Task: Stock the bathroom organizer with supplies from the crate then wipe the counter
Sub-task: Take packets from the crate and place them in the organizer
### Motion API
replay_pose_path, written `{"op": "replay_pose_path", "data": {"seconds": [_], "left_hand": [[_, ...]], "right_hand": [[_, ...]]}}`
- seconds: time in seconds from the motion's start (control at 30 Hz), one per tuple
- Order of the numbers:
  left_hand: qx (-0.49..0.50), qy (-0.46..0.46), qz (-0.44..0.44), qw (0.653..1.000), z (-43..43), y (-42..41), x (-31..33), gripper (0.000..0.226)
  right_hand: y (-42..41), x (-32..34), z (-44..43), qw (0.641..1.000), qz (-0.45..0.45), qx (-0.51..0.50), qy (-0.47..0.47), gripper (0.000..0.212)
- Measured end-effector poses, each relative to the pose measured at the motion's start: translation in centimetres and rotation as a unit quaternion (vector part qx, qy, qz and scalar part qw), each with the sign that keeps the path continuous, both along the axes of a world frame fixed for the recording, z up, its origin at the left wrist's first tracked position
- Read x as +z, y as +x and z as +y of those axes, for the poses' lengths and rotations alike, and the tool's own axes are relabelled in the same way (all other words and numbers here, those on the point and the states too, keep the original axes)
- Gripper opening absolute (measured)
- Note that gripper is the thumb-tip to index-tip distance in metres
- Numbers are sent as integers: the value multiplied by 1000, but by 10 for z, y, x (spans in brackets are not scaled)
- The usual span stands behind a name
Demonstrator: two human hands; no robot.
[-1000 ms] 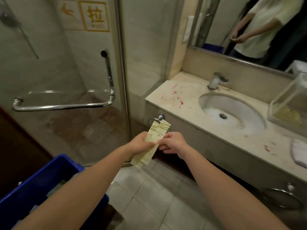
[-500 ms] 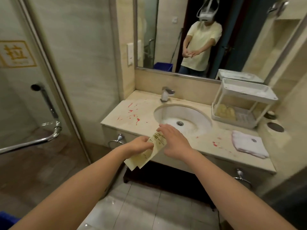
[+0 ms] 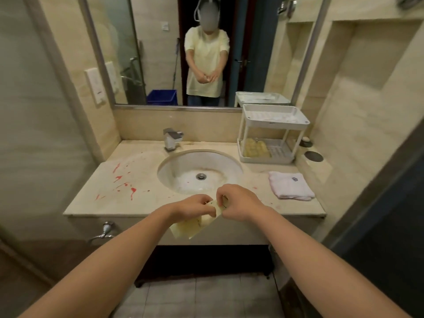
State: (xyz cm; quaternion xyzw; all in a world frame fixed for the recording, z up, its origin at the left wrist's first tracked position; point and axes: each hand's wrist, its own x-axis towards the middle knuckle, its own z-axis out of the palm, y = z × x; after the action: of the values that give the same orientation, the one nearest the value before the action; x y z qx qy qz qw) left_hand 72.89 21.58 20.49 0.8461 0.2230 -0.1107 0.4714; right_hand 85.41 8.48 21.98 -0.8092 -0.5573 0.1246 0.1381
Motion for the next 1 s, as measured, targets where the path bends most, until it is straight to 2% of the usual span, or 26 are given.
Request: {"op": "replay_pose_path", "data": {"seconds": [0.1, 0.17, 0.27, 0.5, 0.7, 1.0], "left_hand": [[-42, 32, 4, 999, 19, 42, -3, 65], [-74, 79, 7, 994, 35, 69, -1, 73], [-104, 131, -19, 986, 57, 108, 7, 71], [-130, 248, -99, 955, 86, 184, 33, 47], [-135, 350, -187, 908, 107, 237, 58, 51], [-122, 381, -247, 883, 136, 337, 79, 56]], "right_hand": [[34, 3, 7, 999, 1, -45, -10, 20], [57, 6, 12, 997, 3, -77, -13, 20], [89, 14, 22, 992, 5, -129, -4, 21], [146, 30, 46, 973, -12, -227, 44, 20], [191, 49, 62, 962, -51, -255, 80, 16], [294, 73, 91, 957, -61, -257, 124, 19]]}}
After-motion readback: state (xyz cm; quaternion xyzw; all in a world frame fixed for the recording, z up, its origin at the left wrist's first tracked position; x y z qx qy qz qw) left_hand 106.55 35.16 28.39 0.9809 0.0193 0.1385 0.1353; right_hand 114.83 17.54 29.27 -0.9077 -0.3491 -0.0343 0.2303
